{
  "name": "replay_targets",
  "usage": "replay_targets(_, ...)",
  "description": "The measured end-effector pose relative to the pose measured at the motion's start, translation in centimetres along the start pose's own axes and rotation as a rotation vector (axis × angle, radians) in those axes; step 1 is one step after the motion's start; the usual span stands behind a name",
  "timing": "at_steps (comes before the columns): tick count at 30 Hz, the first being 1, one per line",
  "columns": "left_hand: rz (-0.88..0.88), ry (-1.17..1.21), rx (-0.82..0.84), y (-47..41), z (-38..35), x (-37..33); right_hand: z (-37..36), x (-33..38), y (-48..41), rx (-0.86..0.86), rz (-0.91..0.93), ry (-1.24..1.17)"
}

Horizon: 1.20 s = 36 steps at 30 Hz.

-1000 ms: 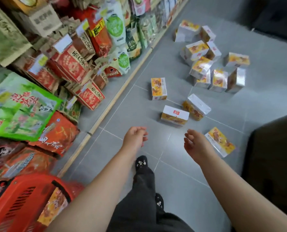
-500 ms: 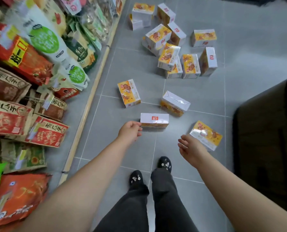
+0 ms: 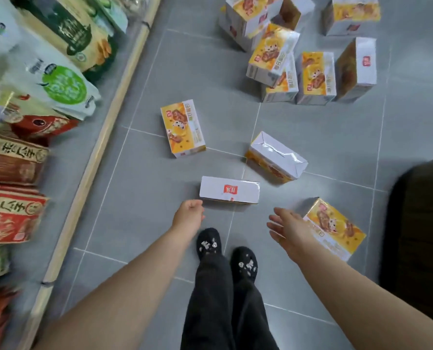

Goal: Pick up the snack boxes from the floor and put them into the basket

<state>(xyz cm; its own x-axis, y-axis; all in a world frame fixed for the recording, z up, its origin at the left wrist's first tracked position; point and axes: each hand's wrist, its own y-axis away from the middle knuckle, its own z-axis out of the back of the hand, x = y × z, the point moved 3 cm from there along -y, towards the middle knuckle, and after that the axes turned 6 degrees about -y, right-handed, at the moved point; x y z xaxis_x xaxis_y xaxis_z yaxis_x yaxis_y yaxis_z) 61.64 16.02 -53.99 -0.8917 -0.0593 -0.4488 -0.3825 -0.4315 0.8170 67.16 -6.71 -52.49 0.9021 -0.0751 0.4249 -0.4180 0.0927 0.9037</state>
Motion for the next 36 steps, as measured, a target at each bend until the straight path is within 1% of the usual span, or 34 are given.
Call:
replay_targets(3, 0.011, -0.045, -0.016, -6.0, -2.5, 1.4, -1.1, -2.2, -6.0, -0.005, -0.003, 0.075)
replay_targets(7, 0.019, -0.194, -0.023, -13.9, -5.2, 4.5, -2.3, -6.1, -14.2, -0.051, -0.027, 0.148)
replay_targets(10, 0.099, -0.262, -0.087, -18.8, -6.2, 6.5, -3.0, -7.3, -19.3, -0.110, -0.016, 0.232)
replay_targets(12, 0.152, -0.265, -0.085, -21.8, -7.2, 7.7, -3.3, -8.0, -22.8, -0.129, -0.018, 0.268)
replay_targets(15, 0.151, -0.232, 0.005, -24.8, -8.9, 8.3, -4.1, -8.1, -26.3, -0.086, -0.044, 0.315)
replay_targets(17, 0.149, -0.202, 0.038, -25.9, -9.6, 8.3, -4.7, -7.8, -27.1, -0.060, -0.062, 0.329)
replay_targets(19, 0.145, -0.145, 0.053, -26.1, -9.6, 7.9, -5.0, -7.4, -27.5, -0.059, -0.028, 0.335)
replay_targets(23, 0.115, -0.087, 0.069, -24.2, -8.0, 5.4, -5.4, -4.9, -25.2, -0.056, 0.044, 0.360)
replay_targets(25, 0.110, -0.042, 0.048, -22.4, -6.5, 4.0, -5.8, -3.7, -23.1, -0.043, 0.051, 0.397)
replay_targets(28, 0.088, 0.047, -0.001, -18.1, -3.3, 1.5, -6.4, -1.6, -18.3, -0.040, 0.117, 0.438)
replay_targets(31, 0.102, 0.164, -0.013, -12.5, 1.0, -1.8, -7.5, 2.1, -11.1, -0.030, 0.199, 0.486)
replay_targets(36, 0.073, 0.324, -0.133, -1.2, 10.0, -8.0, -10.3, 8.8, 1.6, 0.071, 0.350, 0.508)
